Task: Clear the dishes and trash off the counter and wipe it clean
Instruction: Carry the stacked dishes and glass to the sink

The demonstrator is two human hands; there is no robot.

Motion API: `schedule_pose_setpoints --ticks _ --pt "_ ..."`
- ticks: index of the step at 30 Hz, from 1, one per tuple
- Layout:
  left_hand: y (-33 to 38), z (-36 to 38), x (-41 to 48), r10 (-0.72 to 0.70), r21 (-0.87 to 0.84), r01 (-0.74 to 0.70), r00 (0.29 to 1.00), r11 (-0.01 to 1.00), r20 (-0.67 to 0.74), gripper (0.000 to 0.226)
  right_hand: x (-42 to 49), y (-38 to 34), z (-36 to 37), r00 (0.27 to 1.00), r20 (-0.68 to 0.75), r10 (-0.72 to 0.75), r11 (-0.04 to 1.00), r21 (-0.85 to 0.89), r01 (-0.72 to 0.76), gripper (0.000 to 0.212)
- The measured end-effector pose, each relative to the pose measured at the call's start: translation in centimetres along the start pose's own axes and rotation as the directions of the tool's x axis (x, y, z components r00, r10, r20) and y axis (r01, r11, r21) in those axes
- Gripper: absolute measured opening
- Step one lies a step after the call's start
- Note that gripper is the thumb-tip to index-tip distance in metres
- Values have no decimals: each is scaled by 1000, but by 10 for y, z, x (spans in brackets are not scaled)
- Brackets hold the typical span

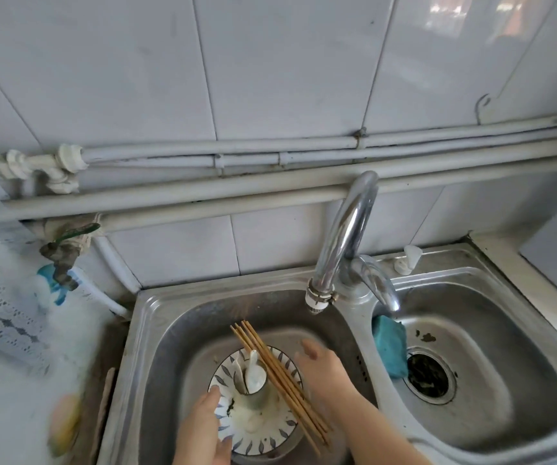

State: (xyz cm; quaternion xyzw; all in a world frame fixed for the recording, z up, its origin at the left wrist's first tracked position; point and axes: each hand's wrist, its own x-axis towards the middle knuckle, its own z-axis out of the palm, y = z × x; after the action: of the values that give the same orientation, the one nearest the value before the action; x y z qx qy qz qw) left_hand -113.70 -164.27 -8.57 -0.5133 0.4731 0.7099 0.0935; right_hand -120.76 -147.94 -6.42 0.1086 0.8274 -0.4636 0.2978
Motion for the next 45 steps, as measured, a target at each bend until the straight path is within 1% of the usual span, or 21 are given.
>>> schedule_pose_setpoints --ticks 1,3,4,7,8,10,11,13,16,19,25,28,30,31,33,36,38,42,44,45 --pt "2 6 -7 -25 -17 25 1000 1000 -12 29 -5 0 -8 1000 1 9 996 85 -9 43" --pt "7 26 -28 -87 -47 87 996 995 0 48 -15 5 -27 999 -19 39 981 191 -34 43" --pt "8 34 -35 -90 -75 92 996 993 29 50 -18 4 -30 999 -28 47 973 227 -39 44" --pt "3 71 -66 -79 -92 94 984 991 161 43 -26 11 -48 996 -62 71 944 328 -47 43" --pt "-1 85 -73 -65 -89 84 978 992 199 42 -33 16 -58 995 -69 65 922 386 -34 37" --pt "-8 111 -85 -36 -98 60 972 993 230 43 -45 24 -77 996 -66 54 866 499 -14 19" --pt "-10 123 -90 -18 -92 40 972 995 236 44 -51 27 -86 995 -82 58 846 533 -5 17" --pt "-18 148 -105 16 -47 -2 959 999 284 42 -64 41 -109 987 -144 74 805 593 26 30" --pt "-35 181 -129 41 -9 -41 932 999 360 33 -87 63 -145 977 -196 88 746 663 66 28" --pt "-56 214 -159 62 35 -83 914 996 401 23 -110 90 -180 967 -237 95 726 681 96 21" --pt "-116 269 -223 67 74 -114 882 991 467 46 -168 155 -248 942 -323 88 715 679 165 33" --pt "-156 294 -270 47 109 -123 846 986 532 47 -202 198 -283 924 -365 112 686 702 194 33" --pt "-180 310 -285 33 133 -135 815 982 579 42 -221 221 -302 911 -394 119 679 702 215 34" --pt "-196 320 -300 7 169 -139 791 976 611 39 -234 238 -314 896 -423 134 668 706 233 35" --pt "-224 337 -317 -24 226 -167 753 960 658 50 -255 264 -333 864 -470 181 642 722 258 35" --pt "-254 360 -345 -59 310 -221 722 925 689 57 -281 296 -355 815 -519 258 598 748 287 28" --pt "-268 372 -360 -81 334 -236 697 912 713 58 -293 313 -366 788 -540 296 571 761 306 30" --pt "-305 402 -387 -175 417 -267 623 869 763 57 -321 350 -388 729 -568 382 516 786 341 31" --pt "-322 418 -396 -243 467 -254 597 847 765 58 -333 366 -401 698 -577 424 490 794 359 31" --pt "-336 430 -402 -284 493 -256 567 831 773 59 -340 378 -411 675 -583 452 468 800 376 32"
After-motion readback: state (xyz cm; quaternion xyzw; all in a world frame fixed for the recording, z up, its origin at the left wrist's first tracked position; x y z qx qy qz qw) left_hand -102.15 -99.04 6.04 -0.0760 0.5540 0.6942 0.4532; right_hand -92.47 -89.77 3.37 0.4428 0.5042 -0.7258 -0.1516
